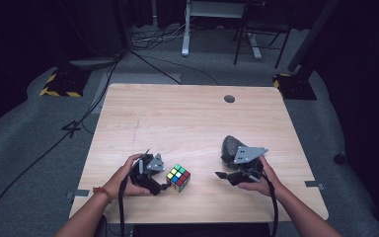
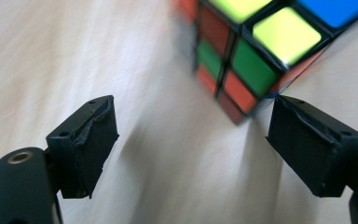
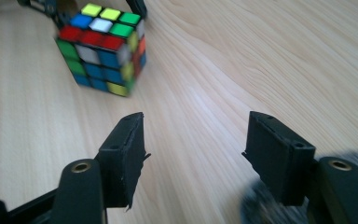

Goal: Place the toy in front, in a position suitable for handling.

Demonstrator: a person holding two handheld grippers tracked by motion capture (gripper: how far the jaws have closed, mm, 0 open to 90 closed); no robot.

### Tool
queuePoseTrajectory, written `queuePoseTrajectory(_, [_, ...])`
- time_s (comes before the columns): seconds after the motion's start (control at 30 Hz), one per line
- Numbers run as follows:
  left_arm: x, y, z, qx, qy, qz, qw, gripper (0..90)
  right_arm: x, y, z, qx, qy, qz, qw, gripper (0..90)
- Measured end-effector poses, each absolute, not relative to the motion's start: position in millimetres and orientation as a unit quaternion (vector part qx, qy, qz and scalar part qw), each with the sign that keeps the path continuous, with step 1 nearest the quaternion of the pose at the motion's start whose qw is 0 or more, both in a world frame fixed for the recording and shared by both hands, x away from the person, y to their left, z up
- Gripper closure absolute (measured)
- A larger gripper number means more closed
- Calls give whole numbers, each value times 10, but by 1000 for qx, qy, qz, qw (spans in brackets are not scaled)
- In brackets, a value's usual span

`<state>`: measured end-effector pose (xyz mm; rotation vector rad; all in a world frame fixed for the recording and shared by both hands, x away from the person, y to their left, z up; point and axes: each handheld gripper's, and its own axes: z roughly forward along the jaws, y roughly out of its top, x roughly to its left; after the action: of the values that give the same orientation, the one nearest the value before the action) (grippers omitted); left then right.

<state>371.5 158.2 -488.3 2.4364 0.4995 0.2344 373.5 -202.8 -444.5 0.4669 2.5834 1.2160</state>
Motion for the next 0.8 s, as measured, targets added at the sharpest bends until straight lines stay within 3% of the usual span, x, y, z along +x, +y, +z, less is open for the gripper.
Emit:
queuePoseTrajectory(0.13, [3691, 1569, -4896, 925, 177, 54, 333, 165, 3777, -2269, -4456, 183, 883, 409, 141, 375])
queuePoseTrajectory(0.27, [3571, 1423, -4883, 928, 148, 58, 337, 159, 3845, -2481, -4471, 208, 878, 404, 152, 360])
queuePoseTrajectory(0.47, [3559, 1251, -4898, 920, 161, 47, 354, 159, 4011, -2677, -4637, 256, 876, 382, 147, 346])
queuePoseTrajectory(0.63, [3558, 1147, -4924, 920, 169, 55, 349, 138, 4114, -2753, -4765, 285, 873, 370, 142, 408])
queuePoseTrajectory(0.73, [3591, 1161, -4918, 923, 175, 68, 336, 240, 4144, -2743, -4832, 285, 880, 352, 141, 445])
queuePoseTrajectory(0.8, [3630, 1215, -4924, 923, 182, 69, 333, 244, 4148, -2729, -4855, 284, 882, 350, 135, 443])
